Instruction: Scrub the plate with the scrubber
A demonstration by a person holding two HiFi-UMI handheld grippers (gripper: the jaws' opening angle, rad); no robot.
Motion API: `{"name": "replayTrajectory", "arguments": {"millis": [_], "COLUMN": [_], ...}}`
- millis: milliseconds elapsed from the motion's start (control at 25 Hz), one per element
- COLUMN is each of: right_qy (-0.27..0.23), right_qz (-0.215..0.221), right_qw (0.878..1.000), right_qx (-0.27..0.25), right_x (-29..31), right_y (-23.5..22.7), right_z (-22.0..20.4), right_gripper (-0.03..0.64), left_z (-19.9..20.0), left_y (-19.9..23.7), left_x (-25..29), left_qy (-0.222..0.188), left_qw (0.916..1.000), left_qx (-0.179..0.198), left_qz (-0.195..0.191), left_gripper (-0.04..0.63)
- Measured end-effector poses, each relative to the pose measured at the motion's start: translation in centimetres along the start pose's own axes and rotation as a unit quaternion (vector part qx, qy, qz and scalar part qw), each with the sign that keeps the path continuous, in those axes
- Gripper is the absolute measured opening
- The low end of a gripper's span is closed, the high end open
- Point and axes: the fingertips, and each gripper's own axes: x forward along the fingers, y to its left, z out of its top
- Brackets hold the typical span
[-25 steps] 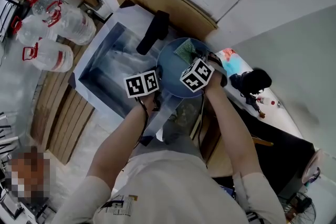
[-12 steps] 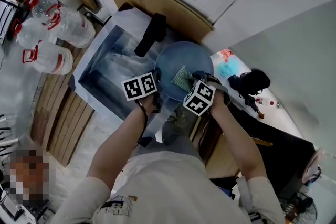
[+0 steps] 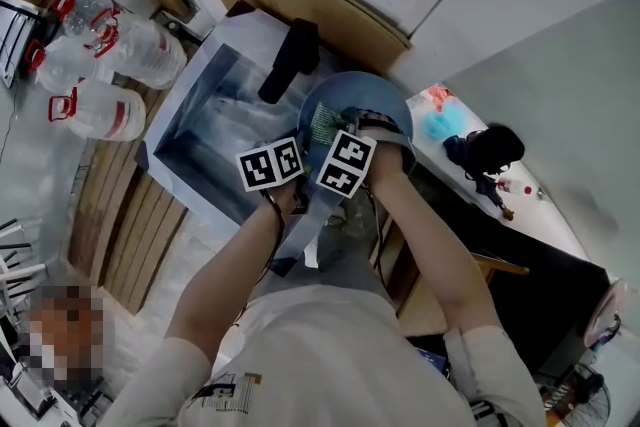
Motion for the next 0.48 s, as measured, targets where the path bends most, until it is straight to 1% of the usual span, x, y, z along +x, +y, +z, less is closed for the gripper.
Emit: {"name": "replayTrajectory", "arguments": {"millis": [80, 120, 240, 320, 400, 480], "right_qy": [0.01, 0.009, 0.004, 0.016, 0.033, 0.043], "right_qz": [-0.019, -0.031, -0.062, -0.073, -0.07, -0.051], "right_qw": [1.0, 0.999, 0.997, 0.994, 0.993, 0.994], "right_qx": [-0.01, -0.001, 0.053, 0.074, 0.084, 0.083], "right_x": [0.6, 0.9, 1.6, 1.6, 1.2, 0.5], "right_y": [-1.5, -2.4, -5.7, -7.3, -7.7, -6.8], "right_z": [0.3, 0.2, -1.5, -3.6, -5.7, -7.4], "right_gripper": [0.109, 0.108, 0.107, 0.107, 0.107, 0.107], "left_z": [0.1, 0.1, -0.1, -0.1, -0.2, -0.3], "left_y": [0.0, 0.0, 0.0, 0.0, 0.0, 0.0], "left_x": [0.0, 0.0, 0.1, 0.1, 0.0, 0.0], "left_qy": [0.001, 0.003, 0.005, 0.005, 0.004, 0.005], "left_qw": [1.0, 1.0, 1.0, 0.9999, 0.9999, 0.9999], "left_qx": [0.002, 0.001, -0.004, -0.007, -0.008, -0.01], "left_qz": [-0.002, -0.003, -0.007, -0.007, -0.006, -0.007], "left_gripper": [0.029, 0.029, 0.03, 0.029, 0.029, 0.029]}}
